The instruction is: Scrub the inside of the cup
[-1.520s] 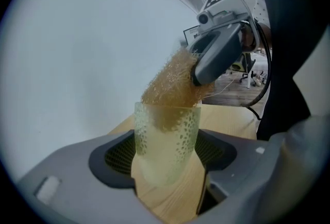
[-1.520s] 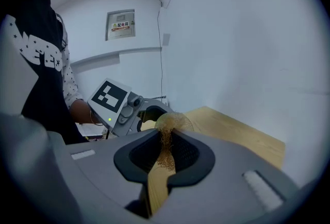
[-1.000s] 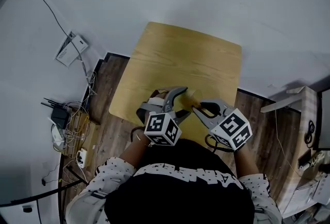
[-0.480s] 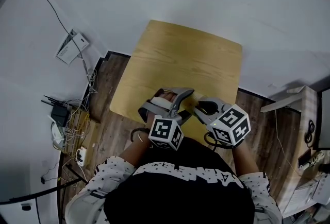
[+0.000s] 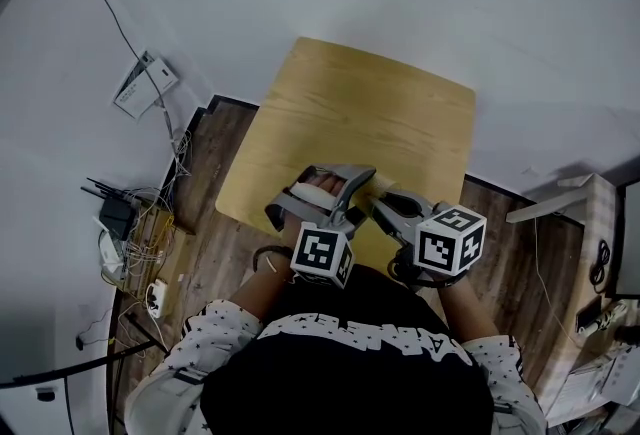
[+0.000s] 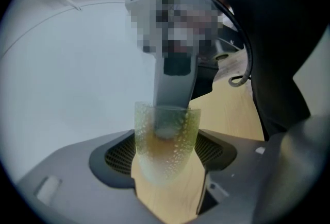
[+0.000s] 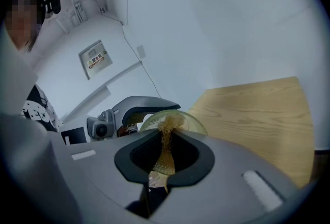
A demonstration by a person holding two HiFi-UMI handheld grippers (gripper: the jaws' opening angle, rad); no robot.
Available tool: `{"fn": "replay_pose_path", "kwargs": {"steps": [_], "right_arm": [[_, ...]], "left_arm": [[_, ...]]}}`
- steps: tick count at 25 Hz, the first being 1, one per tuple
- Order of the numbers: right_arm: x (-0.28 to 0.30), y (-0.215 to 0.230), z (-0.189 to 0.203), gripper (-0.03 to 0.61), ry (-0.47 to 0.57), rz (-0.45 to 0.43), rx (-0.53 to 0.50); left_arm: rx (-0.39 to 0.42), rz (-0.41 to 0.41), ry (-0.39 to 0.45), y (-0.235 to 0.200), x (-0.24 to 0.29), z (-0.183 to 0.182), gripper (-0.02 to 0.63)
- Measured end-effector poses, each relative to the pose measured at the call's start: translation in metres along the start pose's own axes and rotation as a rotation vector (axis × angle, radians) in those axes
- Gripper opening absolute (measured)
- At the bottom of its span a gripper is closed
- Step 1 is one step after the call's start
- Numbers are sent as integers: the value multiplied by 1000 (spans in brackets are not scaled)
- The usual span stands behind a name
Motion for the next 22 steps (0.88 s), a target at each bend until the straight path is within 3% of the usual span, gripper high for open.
{"fn": "replay_pose_path", "kwargs": {"steps": [12, 18, 22], "right_arm": [[0, 6, 9, 48, 126, -86, 353], [2, 8, 3, 46, 164, -137, 421], [-2, 19, 13, 46, 172, -110, 529]], "left_arm": [[60, -30, -45, 3, -4, 1, 354], [73, -40, -58, 3, -5, 2, 354], [80, -45, -66, 4, -4, 2, 354]]}}
Point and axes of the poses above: the fingertips, and each gripper's own axes: x forward along the fingers, y to its right, z out of its underside, the point moved 9 cm from there along -x, backward along the fingers, and after that the axes turned 6 degrees about -x, right-handed, at the moved point
